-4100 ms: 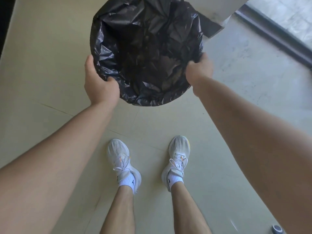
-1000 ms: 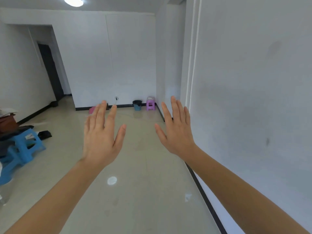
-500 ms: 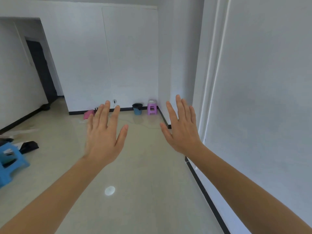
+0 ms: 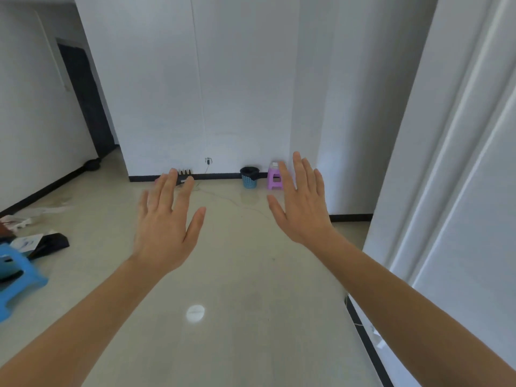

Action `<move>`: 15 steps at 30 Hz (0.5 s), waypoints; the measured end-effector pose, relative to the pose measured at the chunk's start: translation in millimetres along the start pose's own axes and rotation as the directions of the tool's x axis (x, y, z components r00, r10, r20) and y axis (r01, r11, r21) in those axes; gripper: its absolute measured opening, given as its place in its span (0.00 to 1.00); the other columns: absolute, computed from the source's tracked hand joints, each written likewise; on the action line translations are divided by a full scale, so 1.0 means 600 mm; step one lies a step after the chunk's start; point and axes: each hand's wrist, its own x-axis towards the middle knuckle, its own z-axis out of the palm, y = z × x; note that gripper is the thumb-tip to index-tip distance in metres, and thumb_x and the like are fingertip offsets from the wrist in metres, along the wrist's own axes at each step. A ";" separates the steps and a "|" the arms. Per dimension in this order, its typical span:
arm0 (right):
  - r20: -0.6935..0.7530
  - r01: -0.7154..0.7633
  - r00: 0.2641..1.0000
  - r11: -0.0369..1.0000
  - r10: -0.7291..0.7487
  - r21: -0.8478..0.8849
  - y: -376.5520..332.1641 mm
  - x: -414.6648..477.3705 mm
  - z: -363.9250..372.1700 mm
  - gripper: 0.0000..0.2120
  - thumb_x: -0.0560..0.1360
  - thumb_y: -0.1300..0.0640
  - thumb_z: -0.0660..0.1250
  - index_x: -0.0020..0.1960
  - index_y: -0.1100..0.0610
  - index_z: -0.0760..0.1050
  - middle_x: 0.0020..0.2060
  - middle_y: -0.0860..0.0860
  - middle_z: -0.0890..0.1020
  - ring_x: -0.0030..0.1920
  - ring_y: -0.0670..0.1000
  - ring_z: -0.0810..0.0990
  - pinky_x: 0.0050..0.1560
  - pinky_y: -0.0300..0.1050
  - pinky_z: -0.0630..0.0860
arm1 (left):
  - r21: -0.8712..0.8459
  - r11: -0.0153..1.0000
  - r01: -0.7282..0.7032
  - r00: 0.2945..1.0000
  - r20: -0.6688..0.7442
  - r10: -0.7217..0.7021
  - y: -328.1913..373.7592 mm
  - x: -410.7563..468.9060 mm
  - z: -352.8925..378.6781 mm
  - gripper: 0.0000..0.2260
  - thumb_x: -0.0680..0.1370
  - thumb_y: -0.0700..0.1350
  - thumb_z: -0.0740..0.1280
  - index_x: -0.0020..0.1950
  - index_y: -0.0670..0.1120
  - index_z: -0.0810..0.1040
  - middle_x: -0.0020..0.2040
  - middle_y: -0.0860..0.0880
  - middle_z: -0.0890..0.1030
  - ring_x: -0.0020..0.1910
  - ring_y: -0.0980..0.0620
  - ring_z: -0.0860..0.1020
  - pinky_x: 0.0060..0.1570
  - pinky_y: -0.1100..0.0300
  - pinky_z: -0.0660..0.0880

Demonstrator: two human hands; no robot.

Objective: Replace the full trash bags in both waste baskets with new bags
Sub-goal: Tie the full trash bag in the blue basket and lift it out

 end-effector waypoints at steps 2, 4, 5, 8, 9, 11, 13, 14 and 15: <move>0.011 0.041 0.999 0.999 -0.040 -0.008 -0.010 0.067 0.097 0.32 0.81 0.42 0.54 0.81 0.55 0.54 0.80 0.61 0.51 0.79 0.63 0.50 0.77 0.64 0.51 | 0.008 1.000 0.016 1.000 0.016 -0.016 -0.058 0.047 0.079 0.28 0.81 0.58 0.50 0.79 0.45 0.59 0.79 0.40 0.55 0.78 0.39 0.54 0.73 0.37 0.56; 0.018 0.064 0.998 0.998 -0.064 -0.022 -0.018 0.133 0.196 0.32 0.81 0.42 0.55 0.81 0.54 0.54 0.80 0.61 0.51 0.80 0.63 0.49 0.77 0.65 0.50 | 0.010 0.999 0.041 0.999 0.023 -0.041 -0.116 0.102 0.159 0.29 0.81 0.58 0.50 0.79 0.46 0.58 0.80 0.39 0.53 0.78 0.39 0.53 0.73 0.37 0.57; 0.029 0.071 0.997 0.997 -0.070 -0.034 -0.021 0.168 0.244 0.32 0.81 0.42 0.54 0.81 0.54 0.52 0.80 0.61 0.50 0.80 0.63 0.48 0.77 0.65 0.50 | 0.012 0.999 0.050 0.998 0.025 -0.051 -0.144 0.133 0.198 0.29 0.82 0.58 0.50 0.79 0.46 0.57 0.80 0.39 0.53 0.79 0.39 0.53 0.73 0.36 0.57; 0.086 0.069 0.994 0.996 -0.064 -0.063 -0.022 0.279 0.364 0.33 0.82 0.41 0.53 0.82 0.53 0.50 0.80 0.61 0.48 0.80 0.63 0.47 0.77 0.65 0.50 | 0.003 0.998 0.057 0.997 0.046 -0.057 -0.224 0.243 0.299 0.29 0.82 0.59 0.49 0.80 0.47 0.56 0.80 0.38 0.52 0.79 0.39 0.52 0.72 0.36 0.59; 0.099 0.080 0.992 0.994 -0.072 -0.075 -0.017 0.320 0.397 0.33 0.82 0.41 0.53 0.82 0.53 0.49 0.80 0.61 0.48 0.80 0.63 0.47 0.77 0.65 0.50 | 0.008 0.999 0.051 0.997 0.049 -0.051 -0.247 0.285 0.328 0.29 0.82 0.59 0.49 0.80 0.47 0.56 0.80 0.38 0.52 0.79 0.38 0.53 0.72 0.36 0.59; 0.104 0.085 0.992 0.993 -0.077 -0.079 0.001 0.402 0.454 0.33 0.82 0.41 0.53 0.81 0.53 0.50 0.80 0.61 0.48 0.80 0.63 0.47 0.77 0.64 0.50 | 0.015 1.000 0.010 0.998 0.054 -0.011 -0.286 0.370 0.388 0.29 0.82 0.59 0.49 0.79 0.46 0.57 0.80 0.37 0.53 0.78 0.37 0.55 0.71 0.36 0.60; 0.085 0.046 0.996 0.997 -0.040 -0.068 0.030 0.475 0.507 0.33 0.82 0.41 0.53 0.81 0.53 0.50 0.80 0.60 0.47 0.80 0.63 0.47 0.78 0.63 0.48 | 0.006 0.999 -0.036 0.997 0.061 0.036 -0.315 0.455 0.449 0.29 0.82 0.58 0.50 0.79 0.45 0.59 0.79 0.37 0.54 0.77 0.36 0.57 0.70 0.36 0.61; 0.083 0.022 0.996 0.998 -0.017 -0.061 0.047 0.508 0.536 0.33 0.82 0.42 0.53 0.81 0.53 0.50 0.80 0.60 0.47 0.80 0.63 0.46 0.78 0.62 0.47 | -0.004 0.999 -0.053 0.997 0.062 0.053 -0.326 0.496 0.483 0.29 0.82 0.58 0.50 0.79 0.44 0.59 0.79 0.36 0.55 0.77 0.36 0.57 0.70 0.36 0.62; 0.085 0.005 0.996 0.998 0.000 -0.057 0.065 0.538 0.568 0.33 0.82 0.42 0.53 0.81 0.53 0.50 0.80 0.60 0.47 0.80 0.63 0.46 0.78 0.63 0.47 | -0.016 0.998 -0.064 0.996 0.062 0.065 -0.335 0.535 0.520 0.29 0.82 0.58 0.50 0.79 0.44 0.59 0.79 0.37 0.55 0.77 0.36 0.58 0.70 0.36 0.62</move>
